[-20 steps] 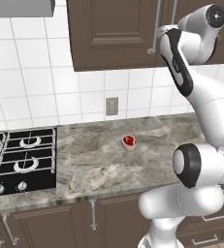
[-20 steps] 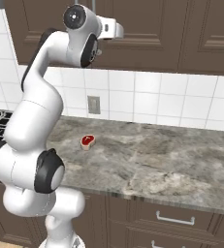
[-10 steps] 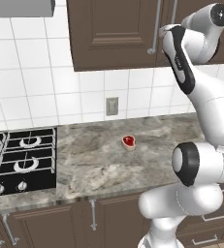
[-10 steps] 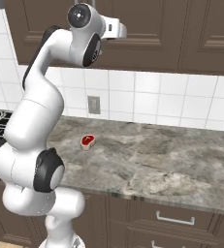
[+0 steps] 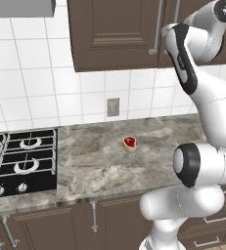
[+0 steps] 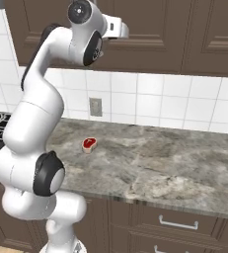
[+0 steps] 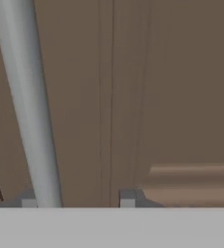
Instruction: Retrieve the tupperware from the cabinet, then place the raw meat into the tupperware to avoid contamination.
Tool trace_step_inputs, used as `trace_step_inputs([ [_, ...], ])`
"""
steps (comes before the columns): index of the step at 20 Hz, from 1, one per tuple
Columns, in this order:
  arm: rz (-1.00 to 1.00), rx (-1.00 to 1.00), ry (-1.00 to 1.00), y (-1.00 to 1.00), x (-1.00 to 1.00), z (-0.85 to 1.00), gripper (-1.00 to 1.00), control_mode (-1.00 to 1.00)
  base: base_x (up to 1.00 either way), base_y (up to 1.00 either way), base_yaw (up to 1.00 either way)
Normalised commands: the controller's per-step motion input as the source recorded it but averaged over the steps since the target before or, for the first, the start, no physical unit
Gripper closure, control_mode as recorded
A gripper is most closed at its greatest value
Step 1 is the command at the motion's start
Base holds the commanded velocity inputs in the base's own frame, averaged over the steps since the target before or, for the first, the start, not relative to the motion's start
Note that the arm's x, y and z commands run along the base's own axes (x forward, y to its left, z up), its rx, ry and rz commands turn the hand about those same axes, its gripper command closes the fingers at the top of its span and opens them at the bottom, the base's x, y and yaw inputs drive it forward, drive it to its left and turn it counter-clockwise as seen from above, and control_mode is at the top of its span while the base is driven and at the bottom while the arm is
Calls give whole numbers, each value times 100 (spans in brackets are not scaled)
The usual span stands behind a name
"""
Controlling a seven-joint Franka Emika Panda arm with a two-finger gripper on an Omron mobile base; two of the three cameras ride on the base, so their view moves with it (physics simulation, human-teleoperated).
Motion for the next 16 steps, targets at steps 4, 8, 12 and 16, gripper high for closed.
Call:
trace_step_inputs([
  [4,0,2,0,-94,-48,0,100,-100,0,0,0],
  [8,3,8,-5,-91,-52,0,100,-100,0,0,0],
  [12,5,11,-6,-98,-49,0,100,-100,0,0,0],
  [16,5,11,-4,-100,-48,0,100,-100,0,0,0],
])
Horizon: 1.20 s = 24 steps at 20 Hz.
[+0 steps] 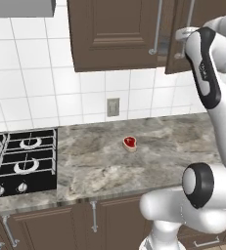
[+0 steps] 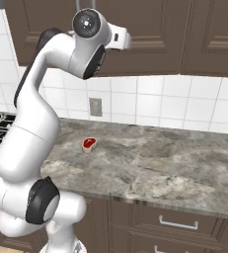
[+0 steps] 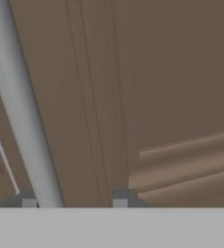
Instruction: Retrieve the tupperware from the cabinet, then place the raw meat into the tupperware to avoid contamination.
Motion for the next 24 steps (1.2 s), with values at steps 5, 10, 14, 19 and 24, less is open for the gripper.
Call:
trace_step_inputs([
  [5,4,11,-2,-100,-44,0,100,-100,0,0,0],
  [10,3,9,0,-100,-39,0,100,-100,0,0,0],
  [14,3,8,0,-100,-33,0,100,-100,0,0,0],
  [19,3,7,0,-100,-29,0,100,-100,0,0,0],
  [24,2,7,0,-96,-21,0,100,-100,0,0,0],
])
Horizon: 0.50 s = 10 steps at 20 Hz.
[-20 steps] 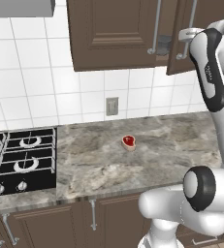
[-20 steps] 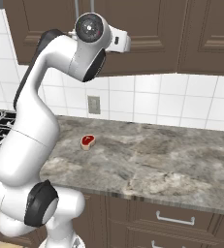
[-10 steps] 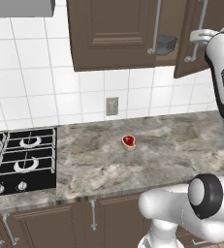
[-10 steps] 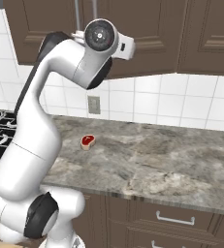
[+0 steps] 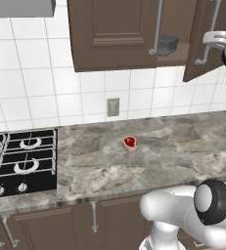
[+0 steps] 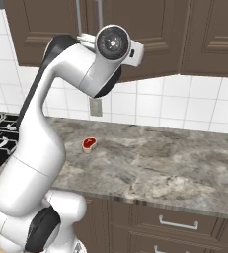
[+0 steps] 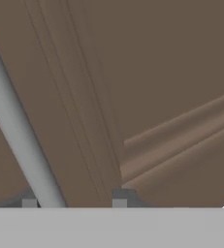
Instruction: Retrieve the tupperware from the cabinet, then place the raw meat into the tupperware to avoid contamination.
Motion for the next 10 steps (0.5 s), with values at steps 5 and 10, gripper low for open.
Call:
trace_step_inputs([
  [5,2,7,1,-92,-11,0,100,-100,0,0,0],
  [10,3,6,1,-85,-3,0,100,-100,0,0,0],
])
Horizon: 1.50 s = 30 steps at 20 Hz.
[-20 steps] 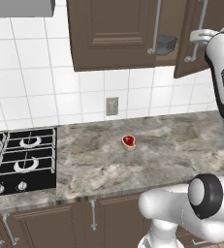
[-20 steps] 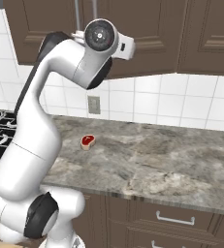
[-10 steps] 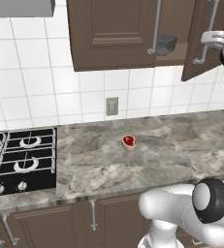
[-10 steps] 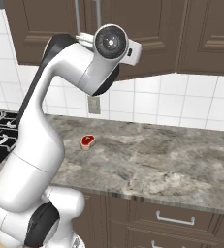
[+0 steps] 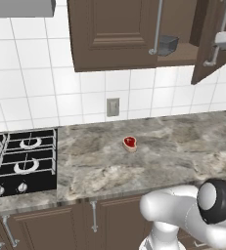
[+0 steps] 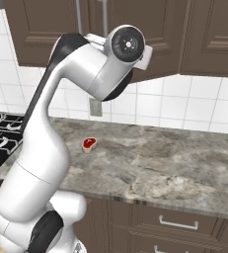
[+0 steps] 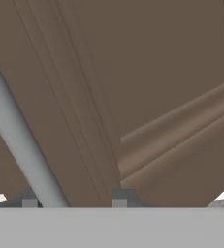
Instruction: Retrieve the tupperware from the cabinet, then place the raw meat into the tupperware to avoid contamination.
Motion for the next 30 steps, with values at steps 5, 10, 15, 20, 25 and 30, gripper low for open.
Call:
trace_step_inputs([
  [5,3,6,0,-76,-3,0,-100,-100,0,0,0],
  [10,2,5,0,-47,-1,0,-100,-100,0,0,0],
  [15,7,6,0,-16,0,0,-100,-100,0,0,0],
  [20,9,7,-3,0,0,0,-100,-100,0,0,0],
  [25,11,2,-14,0,-6,20,-100,-100,0,0,0],
  [30,10,0,-20,0,-24,34,-100,-100,0,0,0],
])
